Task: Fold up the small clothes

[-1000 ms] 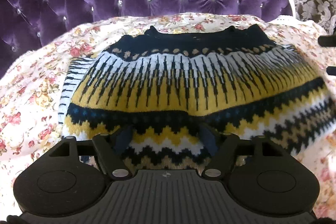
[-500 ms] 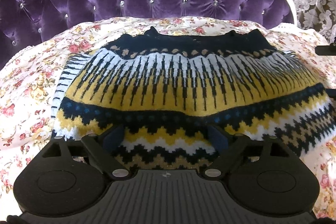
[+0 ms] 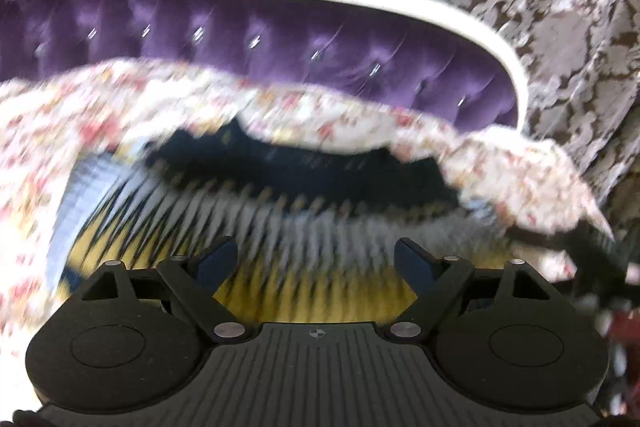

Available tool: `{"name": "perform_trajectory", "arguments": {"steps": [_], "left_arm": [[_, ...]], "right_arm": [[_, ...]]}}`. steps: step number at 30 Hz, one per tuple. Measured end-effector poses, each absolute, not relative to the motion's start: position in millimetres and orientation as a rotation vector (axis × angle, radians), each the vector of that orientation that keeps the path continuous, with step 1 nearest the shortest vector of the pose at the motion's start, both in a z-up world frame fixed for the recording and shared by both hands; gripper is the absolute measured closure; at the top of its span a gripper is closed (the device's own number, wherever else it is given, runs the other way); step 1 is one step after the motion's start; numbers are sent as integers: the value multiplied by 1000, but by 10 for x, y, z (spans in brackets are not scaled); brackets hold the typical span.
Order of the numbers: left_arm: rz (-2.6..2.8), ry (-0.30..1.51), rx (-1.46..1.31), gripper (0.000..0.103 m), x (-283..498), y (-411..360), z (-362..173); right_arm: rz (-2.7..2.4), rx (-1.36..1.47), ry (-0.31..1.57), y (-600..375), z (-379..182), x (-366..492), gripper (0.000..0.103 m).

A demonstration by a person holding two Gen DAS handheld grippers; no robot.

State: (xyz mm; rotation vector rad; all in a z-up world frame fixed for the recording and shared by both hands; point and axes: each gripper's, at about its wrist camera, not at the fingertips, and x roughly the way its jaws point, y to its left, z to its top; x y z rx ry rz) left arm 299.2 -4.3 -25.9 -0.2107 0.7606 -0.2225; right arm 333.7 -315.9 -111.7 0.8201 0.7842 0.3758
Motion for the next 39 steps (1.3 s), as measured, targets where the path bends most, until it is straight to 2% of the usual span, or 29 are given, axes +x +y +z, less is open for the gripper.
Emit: {"name": "perform_trajectory", "arguments": {"steps": [1, 2, 3, 4, 5, 7, 8, 12, 22, 32, 33, 34, 36, 37, 39], "left_arm": [[-235, 751, -223, 20, 3050, -77, -244], [-254, 746, -247, 25, 3113, -103, -244], [-272, 748, -282, 42, 3180, -125, -260], [-289, 755, -322, 52, 3263, -146, -286], [-298, 763, -350, 67, 3320, -170, -309], [-305, 779, -390, 72, 3445, -224, -381], [-306, 777, -405, 84, 3491, -247, -420], [-340, 803, -476, 98, 3584, -303, -584], [-270, 779, -669, 98, 3294, -162, -1082], [-233, 710, -791, 101, 3132, -90, -1214], [-233, 705, -779, 101, 3132, -98, -1207], [-234, 699, -771, 100, 3121, -113, -1209], [-234, 690, -763, 100, 3114, -124, -1215], [-234, 685, -762, 100, 3108, -124, -1219], [-235, 674, -758, 100, 3095, -130, -1223]], "right_arm": [[376, 820, 785, -3160, -1117, 3334, 0], [377, 820, 787, -3156, -1114, 3342, 0], [378, 821, 787, -3159, -1115, 3341, 0], [379, 823, 788, -3164, -1116, 3338, 0], [378, 825, 789, -3159, -1113, 3345, 0], [377, 825, 791, -3157, -1111, 3348, 0], [378, 824, 793, -3158, -1111, 3351, 0], [391, 820, 793, -3159, -1112, 3369, 0], [432, 808, 775, -3151, -1126, 3413, 0], [460, 747, 764, -3075, -1108, 3425, 2], [458, 731, 770, -3067, -1103, 3425, 12], [449, 716, 780, -3063, -1101, 3425, 30], [416, 692, 804, -3058, -1120, 3430, 51], [404, 678, 810, -3058, -1129, 3430, 60], [402, 672, 813, -3083, -1131, 3426, 65]]}}
